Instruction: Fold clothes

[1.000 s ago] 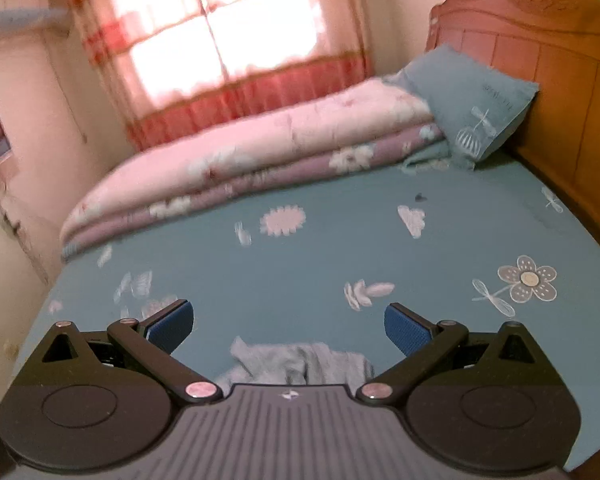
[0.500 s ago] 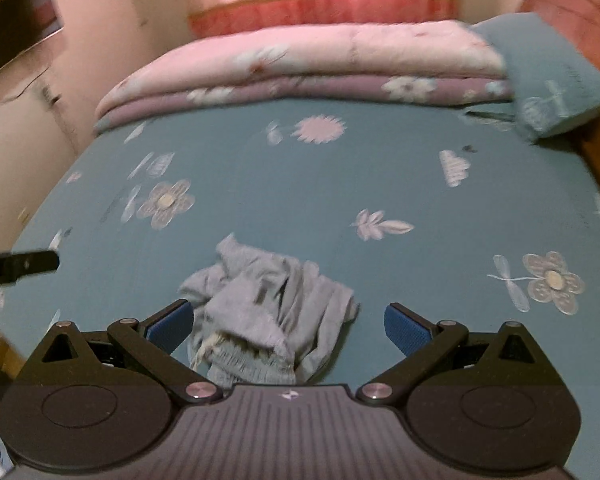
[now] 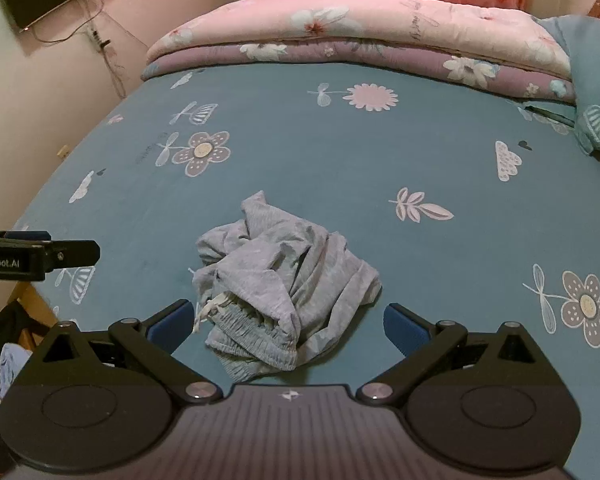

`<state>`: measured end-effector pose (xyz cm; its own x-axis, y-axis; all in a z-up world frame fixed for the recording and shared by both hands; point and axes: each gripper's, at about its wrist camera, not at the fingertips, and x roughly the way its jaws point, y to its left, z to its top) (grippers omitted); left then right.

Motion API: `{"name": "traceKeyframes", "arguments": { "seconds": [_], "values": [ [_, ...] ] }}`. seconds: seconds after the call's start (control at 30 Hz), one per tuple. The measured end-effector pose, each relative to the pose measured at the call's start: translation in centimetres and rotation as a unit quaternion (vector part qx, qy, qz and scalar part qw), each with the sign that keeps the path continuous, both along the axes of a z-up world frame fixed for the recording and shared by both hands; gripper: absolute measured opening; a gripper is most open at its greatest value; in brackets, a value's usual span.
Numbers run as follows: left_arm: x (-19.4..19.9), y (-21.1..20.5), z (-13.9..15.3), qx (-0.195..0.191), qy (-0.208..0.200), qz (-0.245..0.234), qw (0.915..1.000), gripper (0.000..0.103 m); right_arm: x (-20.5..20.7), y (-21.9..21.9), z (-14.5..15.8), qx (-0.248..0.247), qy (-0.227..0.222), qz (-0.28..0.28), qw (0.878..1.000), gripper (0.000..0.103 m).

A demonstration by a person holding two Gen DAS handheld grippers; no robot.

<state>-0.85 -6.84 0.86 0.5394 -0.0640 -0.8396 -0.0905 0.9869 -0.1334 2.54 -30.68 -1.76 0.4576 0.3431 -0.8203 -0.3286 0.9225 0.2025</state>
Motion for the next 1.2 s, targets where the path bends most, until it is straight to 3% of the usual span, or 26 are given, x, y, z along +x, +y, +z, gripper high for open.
{"name": "traceKeyframes", "arguments": {
  "seconds": [0.13, 0.33, 0.53, 0.7, 0.83, 1.07, 1.2],
  "values": [
    [1.3, 0.5, -0.4, -0.011, -0.011, -0.028, 0.9995, 0.102, -0.1, 1.1, 0.2, -0.009, -0.008, -0.011, 1.0, 0.103],
    [3.3, 2.7, 0.1, 0.001, -0.041, -0.069, 0.9968, 0.102, 0.0, 3.7, 0.9, -0.03, -0.013, -0.049, 0.998, 0.103],
    [6.6, 4.9, -0.6, -0.03, -0.03, -0.115, 0.9924, 0.102, -0.7, 6.6, 1.4, -0.037, -0.014, -0.111, 0.993, 0.103],
    [8.0, 4.2, -2.3, -0.027, -0.011, -0.17, 0.985, 0.102, -3.0, 7.4, 0.7, -0.057, -0.008, -0.166, 0.984, 0.103],
    [7.6, 2.9, -4.4, -0.019, 0.003, -0.193, 0.9809, 0.102, -5.2, 6.7, -2.6, -0.066, 0.024, -0.197, 0.978, 0.103],
    [5.5, 1.9, -10.2, 0.041, 0.015, -0.199, 0.979, 0.102, -6.8, 5.7, -12.9, -0.038, 0.109, -0.208, 0.971, 0.102],
    [4.1, 1.1, -13.4, 0.079, 0.011, -0.187, 0.9791, 0.102, -7.9, 5.7, -16.5, -0.023, 0.114, -0.21, 0.971, 0.099]
  ]
}}
